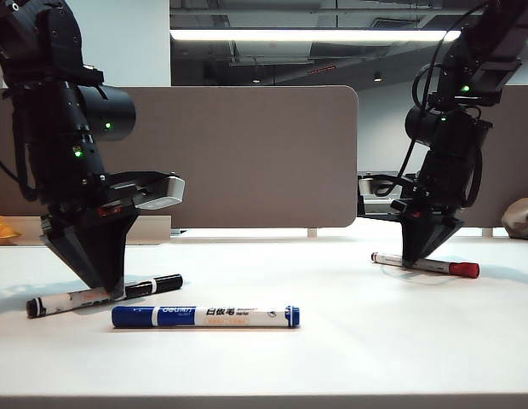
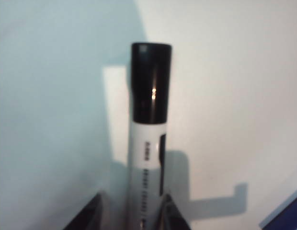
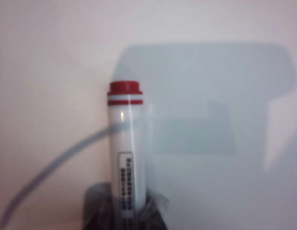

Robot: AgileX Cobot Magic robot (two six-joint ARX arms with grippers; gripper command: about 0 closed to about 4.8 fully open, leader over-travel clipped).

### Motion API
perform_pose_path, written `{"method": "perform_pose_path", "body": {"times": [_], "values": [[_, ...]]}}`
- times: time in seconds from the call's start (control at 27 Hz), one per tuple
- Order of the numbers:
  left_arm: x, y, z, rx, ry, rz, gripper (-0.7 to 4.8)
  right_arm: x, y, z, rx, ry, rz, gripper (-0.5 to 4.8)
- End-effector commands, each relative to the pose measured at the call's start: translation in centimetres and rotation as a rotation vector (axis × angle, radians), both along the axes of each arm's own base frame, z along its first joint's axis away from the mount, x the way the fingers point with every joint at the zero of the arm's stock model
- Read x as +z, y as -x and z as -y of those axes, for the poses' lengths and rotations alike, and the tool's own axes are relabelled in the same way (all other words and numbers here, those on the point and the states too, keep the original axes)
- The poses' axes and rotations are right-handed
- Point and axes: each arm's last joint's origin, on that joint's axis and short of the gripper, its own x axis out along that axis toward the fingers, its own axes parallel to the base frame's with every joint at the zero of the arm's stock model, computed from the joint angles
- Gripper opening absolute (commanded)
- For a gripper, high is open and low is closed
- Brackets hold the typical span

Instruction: Pick up the markers one by one and line them up horizontally in a straight line on the table.

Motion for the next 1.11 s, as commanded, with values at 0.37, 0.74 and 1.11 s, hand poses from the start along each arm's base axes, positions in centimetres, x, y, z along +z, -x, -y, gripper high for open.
{"method": "perform_pose_path", "body": {"times": [0.37,0.74,1.11], "values": [[-3.2,0.5,-0.4,0.011,-0.097,-0.106,1.10,-0.6,1.4,-2.5,0.015,0.013,-0.112,0.50],[-3.2,0.7,-0.4,0.009,-0.102,-0.130,1.11,-0.8,2.6,-5.6,0.045,0.127,-0.130,0.53],[-3.2,0.8,-0.5,0.024,-0.108,-0.139,1.11,-1.4,3.7,-5.7,-0.020,0.165,-0.229,0.54]]}}
